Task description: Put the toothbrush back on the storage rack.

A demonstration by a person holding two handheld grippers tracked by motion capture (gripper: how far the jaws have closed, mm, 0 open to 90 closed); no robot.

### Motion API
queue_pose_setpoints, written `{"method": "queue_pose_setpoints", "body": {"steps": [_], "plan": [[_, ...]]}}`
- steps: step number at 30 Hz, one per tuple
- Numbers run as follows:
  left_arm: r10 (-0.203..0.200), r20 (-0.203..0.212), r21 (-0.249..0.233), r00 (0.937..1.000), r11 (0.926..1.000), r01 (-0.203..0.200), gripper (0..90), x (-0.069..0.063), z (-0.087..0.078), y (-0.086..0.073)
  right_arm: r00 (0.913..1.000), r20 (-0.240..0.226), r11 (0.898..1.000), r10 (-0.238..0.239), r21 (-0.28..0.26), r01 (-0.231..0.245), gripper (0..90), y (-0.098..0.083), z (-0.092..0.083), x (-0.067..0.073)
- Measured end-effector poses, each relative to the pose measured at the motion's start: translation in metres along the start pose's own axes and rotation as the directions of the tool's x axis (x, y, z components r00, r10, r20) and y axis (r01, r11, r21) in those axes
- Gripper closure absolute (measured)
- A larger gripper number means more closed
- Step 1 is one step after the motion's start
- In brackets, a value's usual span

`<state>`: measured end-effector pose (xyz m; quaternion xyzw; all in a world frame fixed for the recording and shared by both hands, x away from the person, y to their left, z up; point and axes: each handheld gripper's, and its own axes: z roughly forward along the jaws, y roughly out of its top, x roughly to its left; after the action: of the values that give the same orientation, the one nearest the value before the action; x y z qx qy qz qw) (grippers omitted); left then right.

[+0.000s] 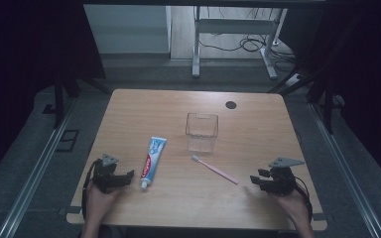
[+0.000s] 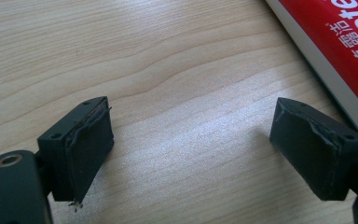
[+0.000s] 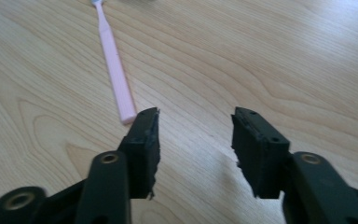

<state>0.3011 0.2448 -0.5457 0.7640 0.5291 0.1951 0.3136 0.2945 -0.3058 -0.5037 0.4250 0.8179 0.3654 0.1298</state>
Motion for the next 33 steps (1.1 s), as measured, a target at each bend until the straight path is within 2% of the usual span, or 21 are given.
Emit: {"method": "queue_pose_setpoints", "body": {"steps": [10,12,17,22,27,33], "plan": [[-0.005,-0.006,0.001,1.0000,1.0000,0.005,13.0,-0.001,0.000,0.000,0.9989,-0.017,0.997,-0.044,0.065,0.045,72.4,0.017,0.011,0.011],[-0.002,-0.006,0.001,1.0000,1.0000,0.002,13.0,0.000,0.000,0.000,0.9980,-0.027,0.995,-0.057,0.080,0.059,79.6,0.022,0.016,0.014],[-0.002,-0.007,0.001,1.0000,1.0000,0.002,13.0,0.000,0.000,0.000,0.9973,-0.042,0.994,-0.061,0.090,0.064,86.1,0.026,0.023,0.015],[-0.004,-0.006,0.001,1.0000,1.0000,0.004,13.0,-0.001,0.000,0.000,0.9946,-0.060,0.991,-0.084,0.104,0.090,89.0,0.031,0.033,0.018],[-0.004,-0.006,0.002,1.0000,1.0000,0.004,13.0,-0.001,0.000,0.000,0.9945,-0.045,0.988,-0.095,0.121,0.100,89.2,0.033,0.046,0.021],[-0.004,-0.006,0.001,1.0000,1.0000,0.004,13.0,-0.001,0.000,0.000,0.9940,-0.040,0.986,-0.101,0.127,0.106,89.2,0.034,0.054,0.024]]}}
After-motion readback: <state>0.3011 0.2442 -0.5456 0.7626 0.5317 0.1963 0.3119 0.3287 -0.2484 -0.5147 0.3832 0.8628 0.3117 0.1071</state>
